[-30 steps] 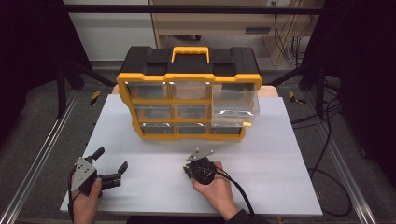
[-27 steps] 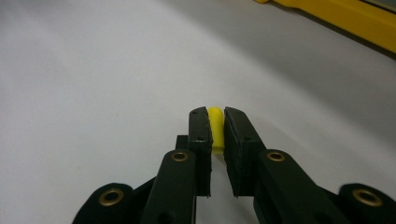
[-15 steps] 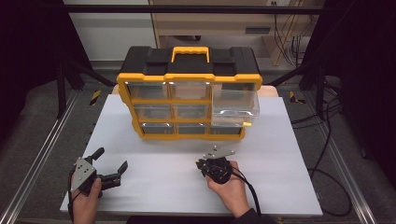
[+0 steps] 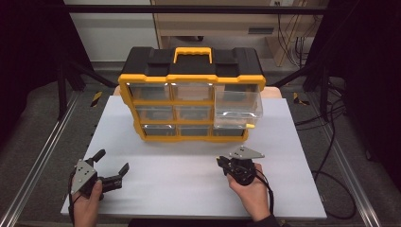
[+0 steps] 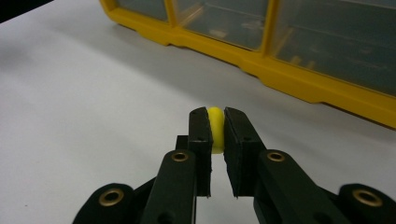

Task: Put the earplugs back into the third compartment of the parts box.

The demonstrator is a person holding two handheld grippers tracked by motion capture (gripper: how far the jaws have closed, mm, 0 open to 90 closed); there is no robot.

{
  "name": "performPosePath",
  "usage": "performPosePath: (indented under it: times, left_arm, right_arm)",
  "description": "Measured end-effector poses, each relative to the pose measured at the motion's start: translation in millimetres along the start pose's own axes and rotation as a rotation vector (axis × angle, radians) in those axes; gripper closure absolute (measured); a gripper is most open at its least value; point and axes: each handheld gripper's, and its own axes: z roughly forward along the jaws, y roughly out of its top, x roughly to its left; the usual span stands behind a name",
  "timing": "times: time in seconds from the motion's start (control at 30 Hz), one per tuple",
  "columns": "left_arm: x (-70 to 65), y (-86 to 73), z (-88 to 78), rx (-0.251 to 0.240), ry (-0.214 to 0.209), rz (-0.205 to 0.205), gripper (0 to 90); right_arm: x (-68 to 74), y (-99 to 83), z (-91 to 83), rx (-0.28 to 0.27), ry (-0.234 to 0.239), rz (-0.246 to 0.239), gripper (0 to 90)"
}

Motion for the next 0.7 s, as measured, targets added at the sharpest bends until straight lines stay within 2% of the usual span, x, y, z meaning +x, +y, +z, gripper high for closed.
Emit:
performPosePath:
  times: [0.23, 0.37, 0.7]
  left_arm:
    - [0.1, 0.0, 0.1, -0.001, -0.001, -0.005, 0.5]
    - [0.4, -0.2, 0.5, 0.0, 0.002, -0.004, 0.5]
    - [-1.0, 0.0, 0.4, -0.002, 0.003, -0.003, 0.6]
  right_arm:
    - [-22.7, -3.7, -17.8, -0.035, -0.053, 0.054, 81.6]
    - [-32.4, -3.5, -25.7, -0.06, -0.078, 0.068, 81.6]
    - [-48.5, -3.1, -42.3, -0.117, -0.121, 0.104, 81.6]
